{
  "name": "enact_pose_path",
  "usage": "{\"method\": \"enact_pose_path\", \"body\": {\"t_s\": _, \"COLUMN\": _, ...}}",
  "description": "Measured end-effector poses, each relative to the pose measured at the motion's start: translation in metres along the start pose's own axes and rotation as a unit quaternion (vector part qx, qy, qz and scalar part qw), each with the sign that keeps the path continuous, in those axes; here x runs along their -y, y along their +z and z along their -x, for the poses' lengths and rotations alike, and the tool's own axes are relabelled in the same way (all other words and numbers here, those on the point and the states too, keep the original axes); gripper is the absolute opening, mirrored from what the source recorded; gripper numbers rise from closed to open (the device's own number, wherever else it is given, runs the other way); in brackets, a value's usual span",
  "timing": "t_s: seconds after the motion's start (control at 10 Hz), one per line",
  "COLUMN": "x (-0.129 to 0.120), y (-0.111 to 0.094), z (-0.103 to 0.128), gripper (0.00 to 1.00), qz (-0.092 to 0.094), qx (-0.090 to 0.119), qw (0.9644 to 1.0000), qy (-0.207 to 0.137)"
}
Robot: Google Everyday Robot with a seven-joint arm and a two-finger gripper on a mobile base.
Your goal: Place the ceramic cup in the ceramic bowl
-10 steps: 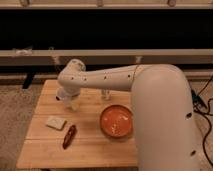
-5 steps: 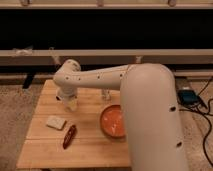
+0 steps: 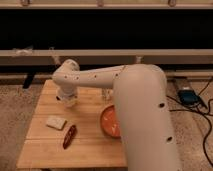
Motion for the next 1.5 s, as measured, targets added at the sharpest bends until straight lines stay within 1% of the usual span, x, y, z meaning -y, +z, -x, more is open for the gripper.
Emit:
{"method": "enact_pose_path", "body": {"t_s": 0.1, "x": -0.001, "y": 0.0, "z": -0.004, "gripper": 0.2, "qz": 0.003, "qx": -0.003, "qw": 1.0, "qy": 0.002}}
{"method": "enact_pose_path", "body": {"t_s": 0.3, "x": -0.002, "y": 0.0, "z": -0.008, "gripper": 0.03, "qz": 0.001, "qx": -0.002, "qw": 1.0, "qy": 0.003}}
{"method": "enact_pose_path", "body": {"t_s": 0.4, "x": -0.002, "y": -0.004, "z": -0.011, "gripper": 0.0, "qz": -0.005, "qx": 0.0, "qw": 1.0, "qy": 0.004}}
{"method": "enact_pose_path", "body": {"t_s": 0.5, "x": -0.002, "y": -0.013, "z": -0.012, "gripper": 0.0, "qz": -0.014, "qx": 0.006, "qw": 0.9999, "qy": 0.005}}
{"method": "enact_pose_path", "body": {"t_s": 0.6, "x": -0.001, "y": -0.026, "z": -0.012, "gripper": 0.0, "qz": -0.024, "qx": 0.015, "qw": 0.9996, "qy": 0.006}}
{"method": "enact_pose_path", "body": {"t_s": 0.8, "x": -0.006, "y": -0.069, "z": -0.017, "gripper": 0.0, "qz": -0.045, "qx": 0.037, "qw": 0.9983, "qy": 0.008}}
{"method": "enact_pose_path", "body": {"t_s": 1.0, "x": -0.022, "y": -0.104, "z": -0.03, "gripper": 0.0, "qz": -0.062, "qx": 0.053, "qw": 0.9966, "qy": 0.009}}
{"method": "enact_pose_path", "body": {"t_s": 1.1, "x": -0.038, "y": -0.123, "z": -0.046, "gripper": 0.0, "qz": -0.072, "qx": 0.062, "qw": 0.9954, "qy": 0.015}}
{"method": "enact_pose_path", "body": {"t_s": 1.2, "x": -0.052, "y": -0.137, "z": -0.062, "gripper": 0.0, "qz": -0.08, "qx": 0.068, "qw": 0.9942, "qy": 0.025}}
{"method": "enact_pose_path", "body": {"t_s": 1.4, "x": -0.077, "y": -0.153, "z": -0.1, "gripper": 0.0, "qz": -0.094, "qx": 0.075, "qw": 0.9913, "qy": 0.053}}
{"method": "enact_pose_path", "body": {"t_s": 1.5, "x": -0.088, "y": -0.157, "z": -0.118, "gripper": 0.0, "qz": -0.1, "qx": 0.074, "qw": 0.9898, "qy": 0.069}}
